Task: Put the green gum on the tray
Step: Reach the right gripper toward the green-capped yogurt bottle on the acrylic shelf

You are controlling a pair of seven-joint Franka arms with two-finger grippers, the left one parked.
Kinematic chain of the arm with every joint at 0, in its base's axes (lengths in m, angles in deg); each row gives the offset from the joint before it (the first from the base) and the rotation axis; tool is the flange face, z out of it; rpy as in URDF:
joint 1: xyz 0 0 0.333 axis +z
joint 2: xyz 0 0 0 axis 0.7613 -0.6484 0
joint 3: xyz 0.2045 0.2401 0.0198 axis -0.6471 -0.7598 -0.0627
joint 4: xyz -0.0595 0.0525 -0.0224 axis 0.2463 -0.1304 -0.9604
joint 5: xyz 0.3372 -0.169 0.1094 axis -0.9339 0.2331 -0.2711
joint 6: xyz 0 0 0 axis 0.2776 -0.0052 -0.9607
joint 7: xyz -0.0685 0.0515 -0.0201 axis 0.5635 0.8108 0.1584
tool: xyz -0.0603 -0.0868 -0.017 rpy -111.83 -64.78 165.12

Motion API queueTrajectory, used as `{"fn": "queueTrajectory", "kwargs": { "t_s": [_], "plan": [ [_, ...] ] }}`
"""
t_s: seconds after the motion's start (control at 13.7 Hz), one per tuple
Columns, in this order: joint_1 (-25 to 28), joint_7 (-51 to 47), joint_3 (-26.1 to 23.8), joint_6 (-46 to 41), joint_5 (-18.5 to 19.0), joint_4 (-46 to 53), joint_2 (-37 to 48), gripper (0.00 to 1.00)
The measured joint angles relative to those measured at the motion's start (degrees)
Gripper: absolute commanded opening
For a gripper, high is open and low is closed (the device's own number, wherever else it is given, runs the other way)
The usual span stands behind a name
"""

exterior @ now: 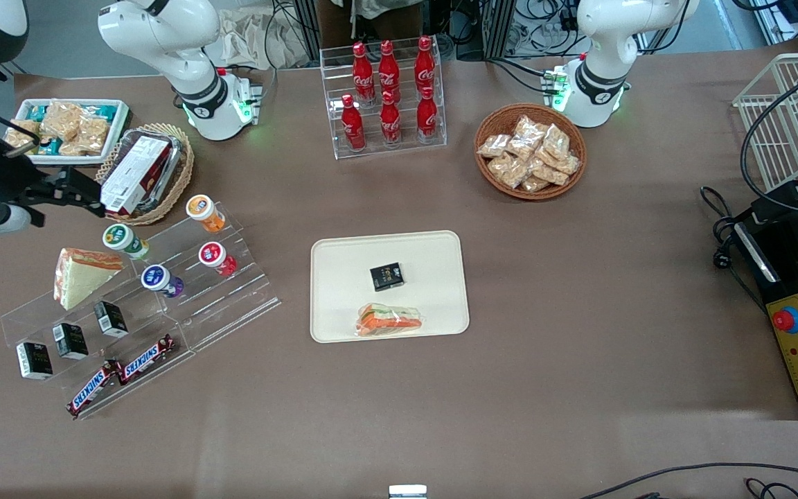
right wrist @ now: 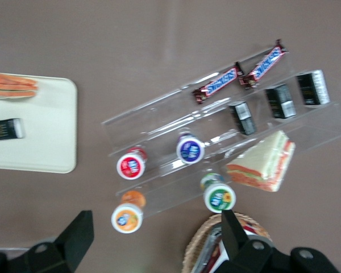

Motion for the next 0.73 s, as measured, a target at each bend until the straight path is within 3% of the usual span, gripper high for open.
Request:
{"fn": "queueTrajectory", "kwargs": {
  "t_s": [0.37, 0.73],
  "plan": [
    [-1.06, 1.80, 0.94, -0.05, 1.81, -2.74, 0.19, 1.00],
    [-1.70, 4.59, 3.53, 10.60, 1.81, -19.30, 5.74, 1.00]
  ]
}}
